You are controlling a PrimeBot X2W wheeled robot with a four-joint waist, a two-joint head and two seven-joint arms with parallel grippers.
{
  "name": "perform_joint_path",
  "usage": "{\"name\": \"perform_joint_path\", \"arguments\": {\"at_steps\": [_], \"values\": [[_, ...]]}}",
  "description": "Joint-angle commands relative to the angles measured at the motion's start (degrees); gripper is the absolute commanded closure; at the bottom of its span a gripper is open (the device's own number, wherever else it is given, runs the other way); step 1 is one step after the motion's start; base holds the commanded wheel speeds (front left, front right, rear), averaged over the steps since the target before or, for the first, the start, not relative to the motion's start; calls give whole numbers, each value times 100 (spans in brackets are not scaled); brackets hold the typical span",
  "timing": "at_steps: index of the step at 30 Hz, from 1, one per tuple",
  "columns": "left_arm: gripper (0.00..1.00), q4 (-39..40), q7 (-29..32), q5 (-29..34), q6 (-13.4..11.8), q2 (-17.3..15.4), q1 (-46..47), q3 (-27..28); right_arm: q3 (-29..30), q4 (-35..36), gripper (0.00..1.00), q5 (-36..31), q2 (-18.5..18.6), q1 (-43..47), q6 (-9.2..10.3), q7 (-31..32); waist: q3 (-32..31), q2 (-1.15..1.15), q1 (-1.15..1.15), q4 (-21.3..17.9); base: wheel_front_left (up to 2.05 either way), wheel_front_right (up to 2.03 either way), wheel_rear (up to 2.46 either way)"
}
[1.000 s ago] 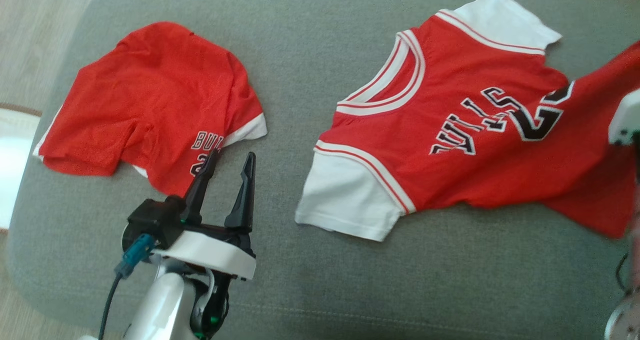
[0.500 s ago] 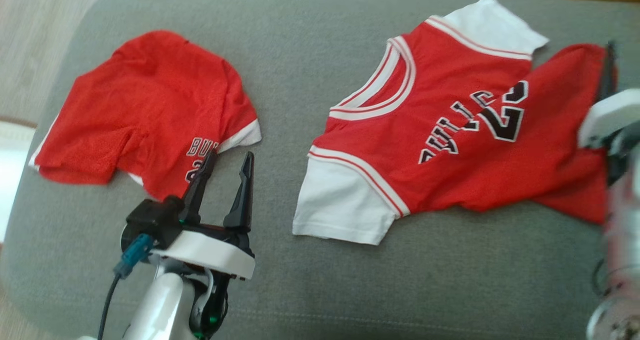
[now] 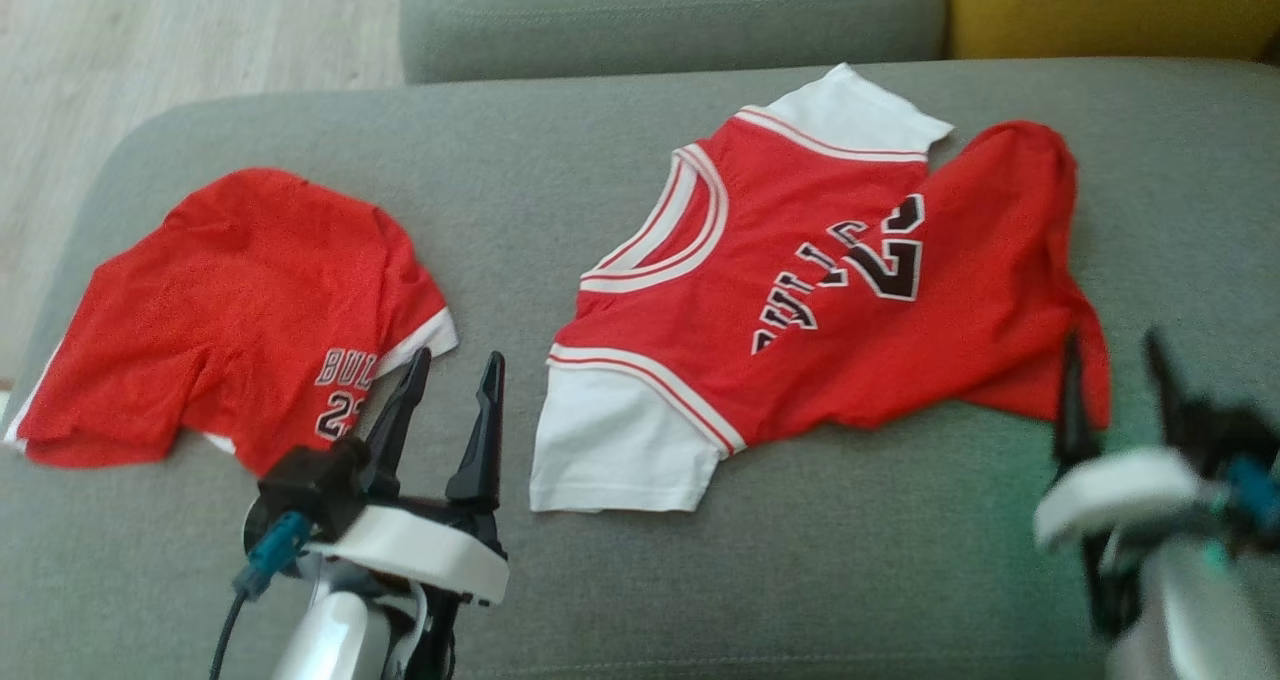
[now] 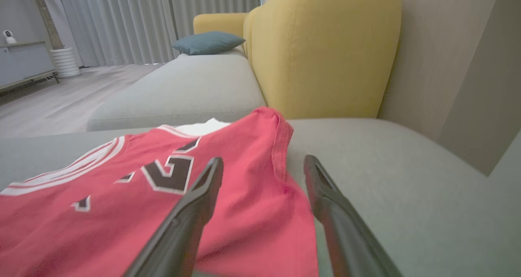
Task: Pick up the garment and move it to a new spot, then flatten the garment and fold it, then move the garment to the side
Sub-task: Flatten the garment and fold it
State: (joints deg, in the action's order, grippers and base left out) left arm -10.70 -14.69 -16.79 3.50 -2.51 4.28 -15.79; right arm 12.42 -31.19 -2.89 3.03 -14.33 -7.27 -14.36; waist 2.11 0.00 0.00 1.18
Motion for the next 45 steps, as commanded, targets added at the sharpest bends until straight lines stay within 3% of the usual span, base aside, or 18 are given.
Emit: {"name": "perform_joint_path", "arguments": {"at_steps": [1, 8, 13, 21, 27, 36, 37, 38, 39, 45], "values": [[0, 217, -31, -37, -21, -37, 139, 201, -241, 237, 0, 108, -12, -70, -22, -62, -60, 0, 0, -70, 0, 0, 0], [0, 63, -31, -45, 24, -37, 78, 92, -761, 817, 0, 587, -14, 647, -22, -63, -10, 0, 0, -205, 0, 0, 0], [0, -263, -31, -26, 62, -37, 135, -27, -693, 994, 0, 624, -14, 559, -22, -63, 48, 0, 0, -238, 0, 0, 0], [0, -1705, 382, 41, 128, -60, 475, -391, -572, 1047, 0, 731, -14, 495, -22, -59, 261, 0, 0, -330, 0, 0, 0], [0, -2092, 397, 121, 21, -105, 740, -414, -544, 1053, 0, 764, -15, 427, -22, -60, 372, 0, 0, -434, 0, 0, 0], [0, -2508, 792, -25, 215, -95, 942, -661, -372, 907, 0, 668, -15, 311, -22, -21, 493, 0, 0, -503, 0, 0, 0], [50, -2524, 809, -55, 230, -94, 966, -671, -342, 877, 0, 638, -15, 288, -22, 0, 508, 0, 0, -500, 0, 0, 0], [80, -2526, 785, -78, 235, -96, 992, -661, -307, 839, 0, 604, -15, 264, -22, 30, 525, 0, 0, -490, 0, 0, 0], [100, -2530, 768, -96, 241, -99, 1017, -658, -268, 790, 0, 603, -15, 238, -22, 66, 542, 0, 0, -472, 0, 0, 0], [100, -2381, 411, -212, 264, -121, 1125, -580, 21, 365, 0, 628, -15, 35, -22, 335, 616, 0, 0, -320, 0, 0, 0]]}}
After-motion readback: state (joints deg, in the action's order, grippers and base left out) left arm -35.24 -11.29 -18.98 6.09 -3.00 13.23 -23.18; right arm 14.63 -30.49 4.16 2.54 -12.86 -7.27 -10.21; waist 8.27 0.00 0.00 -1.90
